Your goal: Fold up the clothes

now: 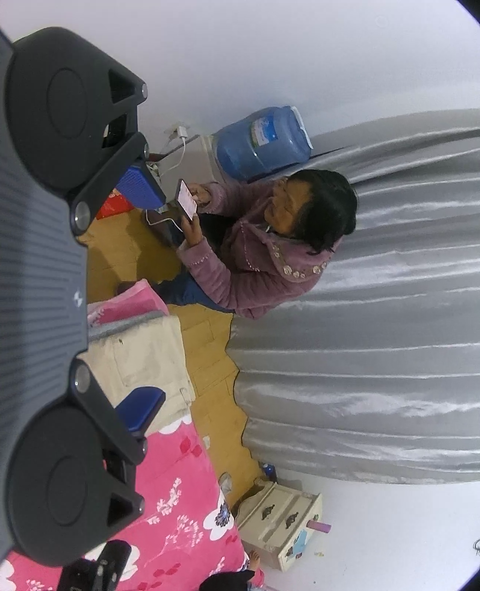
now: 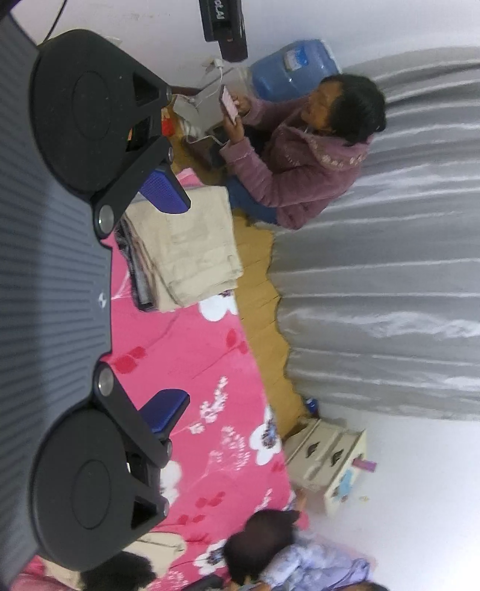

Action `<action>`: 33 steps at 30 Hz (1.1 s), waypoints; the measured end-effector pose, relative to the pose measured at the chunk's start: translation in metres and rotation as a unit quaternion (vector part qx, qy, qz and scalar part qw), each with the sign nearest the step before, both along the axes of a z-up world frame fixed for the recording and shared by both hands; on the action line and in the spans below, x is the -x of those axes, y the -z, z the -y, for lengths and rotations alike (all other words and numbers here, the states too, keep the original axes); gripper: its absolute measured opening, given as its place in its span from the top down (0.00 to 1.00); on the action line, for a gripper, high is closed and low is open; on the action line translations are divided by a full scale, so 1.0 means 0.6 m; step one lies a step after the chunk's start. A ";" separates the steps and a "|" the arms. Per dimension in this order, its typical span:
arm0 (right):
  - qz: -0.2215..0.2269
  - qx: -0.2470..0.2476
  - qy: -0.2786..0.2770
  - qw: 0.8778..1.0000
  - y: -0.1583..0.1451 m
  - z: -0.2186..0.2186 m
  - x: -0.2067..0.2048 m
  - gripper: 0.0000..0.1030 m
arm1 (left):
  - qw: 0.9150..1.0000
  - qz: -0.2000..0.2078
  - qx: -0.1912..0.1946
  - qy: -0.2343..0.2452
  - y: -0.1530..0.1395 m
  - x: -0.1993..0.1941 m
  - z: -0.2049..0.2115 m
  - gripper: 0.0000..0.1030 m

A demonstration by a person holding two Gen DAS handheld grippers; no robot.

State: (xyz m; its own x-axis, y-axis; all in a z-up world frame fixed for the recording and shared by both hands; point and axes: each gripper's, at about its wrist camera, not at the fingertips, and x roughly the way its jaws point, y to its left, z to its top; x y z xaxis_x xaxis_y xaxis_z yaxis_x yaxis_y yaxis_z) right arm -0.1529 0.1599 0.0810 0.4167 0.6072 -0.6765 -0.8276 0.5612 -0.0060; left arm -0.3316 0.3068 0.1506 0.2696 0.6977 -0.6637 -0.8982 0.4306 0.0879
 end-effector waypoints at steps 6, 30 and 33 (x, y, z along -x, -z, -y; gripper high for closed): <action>0.007 0.015 0.005 1.000 0.000 -0.016 0.025 0.01 | 1.000 0.016 0.027 0.002 0.002 0.016 -0.016 0.00; 0.029 0.063 0.003 0.998 0.021 -0.056 0.077 0.01 | 0.998 0.022 0.055 -0.031 0.013 0.039 -0.036 0.00; 0.033 0.059 0.002 0.998 0.018 -0.056 0.076 0.01 | 0.998 0.019 0.049 -0.032 0.011 0.038 -0.032 0.00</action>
